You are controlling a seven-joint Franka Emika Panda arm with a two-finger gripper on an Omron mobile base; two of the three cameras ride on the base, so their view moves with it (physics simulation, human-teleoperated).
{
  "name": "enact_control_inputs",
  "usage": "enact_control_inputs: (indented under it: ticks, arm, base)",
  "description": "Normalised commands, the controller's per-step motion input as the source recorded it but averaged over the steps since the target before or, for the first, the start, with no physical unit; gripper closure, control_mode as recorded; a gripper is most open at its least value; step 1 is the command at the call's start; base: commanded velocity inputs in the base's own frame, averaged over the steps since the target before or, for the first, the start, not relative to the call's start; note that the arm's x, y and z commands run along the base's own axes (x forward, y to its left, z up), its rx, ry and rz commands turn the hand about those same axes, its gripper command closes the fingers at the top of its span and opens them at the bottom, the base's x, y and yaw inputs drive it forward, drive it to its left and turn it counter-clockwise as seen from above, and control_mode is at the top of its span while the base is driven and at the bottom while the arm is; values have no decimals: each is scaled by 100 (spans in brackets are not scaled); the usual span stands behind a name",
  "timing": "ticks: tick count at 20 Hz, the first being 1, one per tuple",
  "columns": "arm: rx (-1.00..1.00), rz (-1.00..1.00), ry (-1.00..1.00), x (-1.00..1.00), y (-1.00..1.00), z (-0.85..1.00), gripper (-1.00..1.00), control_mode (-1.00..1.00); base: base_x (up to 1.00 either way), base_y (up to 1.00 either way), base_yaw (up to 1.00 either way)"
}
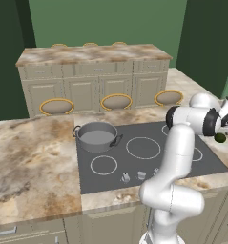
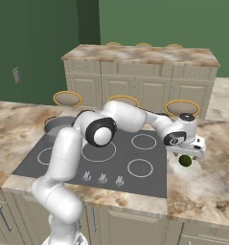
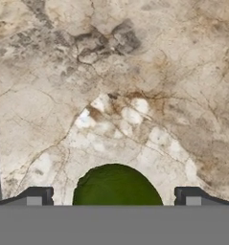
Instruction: Turn on the burner for the pot on the stove. Wait thirty seconds for the pot to heat up. Then add the lime to the pot.
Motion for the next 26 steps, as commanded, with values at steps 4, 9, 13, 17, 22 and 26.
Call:
enact_control_inputs:
  ticks: [4, 9, 13, 17, 22, 26]
  arm:
    - [-1, 0, 0, 0, 0, -18, -100, -100]
    - [0, 0, 0, 0, 0, -17, -100, -100]
    - [0, 0, 0, 0, 0, -9, -100, -100]
    - [0, 0, 0, 0, 0, -2, -100, -100]
    - [0, 0, 0, 0, 0, 0, 100, -100]
    - [0, 0, 0, 0, 0, 0, 100, -100]
  base:
    - [0, 0, 0]
    - [0, 0, 0]
    - [0, 0, 0]
    - [0, 0, 0]
    - [0, 0, 0]
    - [0, 0, 0]
